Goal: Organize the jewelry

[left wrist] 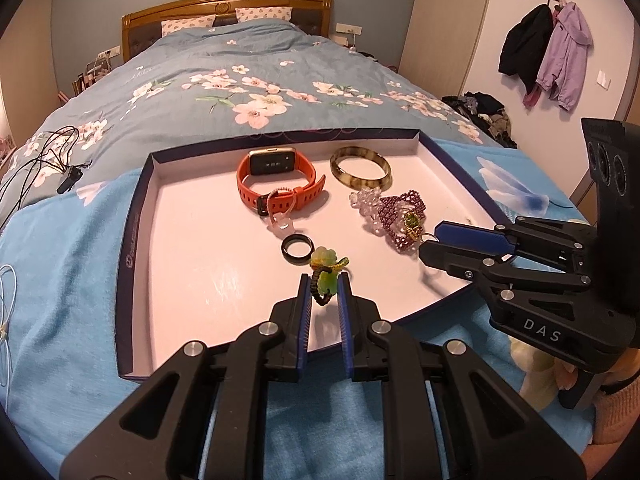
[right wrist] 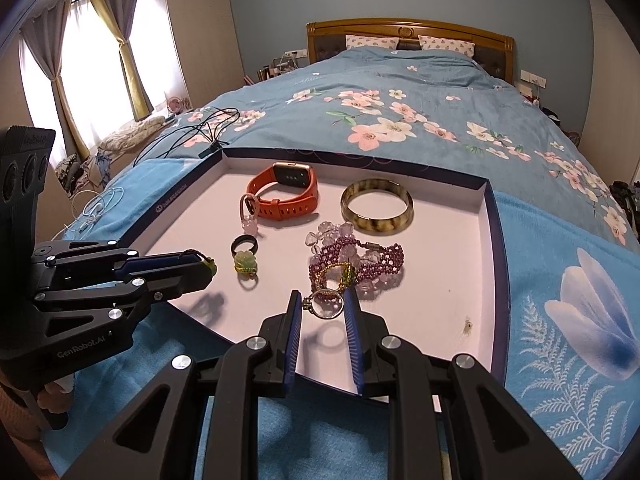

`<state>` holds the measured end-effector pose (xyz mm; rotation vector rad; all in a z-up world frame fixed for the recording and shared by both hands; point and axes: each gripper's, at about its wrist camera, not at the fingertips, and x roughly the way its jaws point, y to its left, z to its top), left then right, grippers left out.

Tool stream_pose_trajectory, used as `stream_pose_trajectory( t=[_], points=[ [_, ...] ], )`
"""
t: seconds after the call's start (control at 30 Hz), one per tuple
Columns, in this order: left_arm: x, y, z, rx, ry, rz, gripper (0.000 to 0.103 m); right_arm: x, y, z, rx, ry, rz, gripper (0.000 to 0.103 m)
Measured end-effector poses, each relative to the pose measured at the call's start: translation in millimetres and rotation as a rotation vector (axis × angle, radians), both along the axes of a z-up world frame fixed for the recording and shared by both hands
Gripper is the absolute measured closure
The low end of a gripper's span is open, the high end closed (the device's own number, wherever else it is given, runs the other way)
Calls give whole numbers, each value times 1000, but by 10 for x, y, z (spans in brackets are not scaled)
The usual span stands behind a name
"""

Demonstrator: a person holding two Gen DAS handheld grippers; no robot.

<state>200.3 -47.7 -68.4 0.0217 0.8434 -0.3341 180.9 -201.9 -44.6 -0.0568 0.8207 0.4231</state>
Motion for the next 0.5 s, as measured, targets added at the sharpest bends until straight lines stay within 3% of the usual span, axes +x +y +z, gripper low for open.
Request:
stream_pose_trajectory(
  t=[0.37, 0.5],
  points=[
    [14, -16, -24, 4, -1, 5, 88, -1, -38, -4, 9, 2, -11, 82],
    [-34, 5, 35, 4, -26, 18, 74, -49, -74, 22, 22, -10, -21, 67]
  ],
)
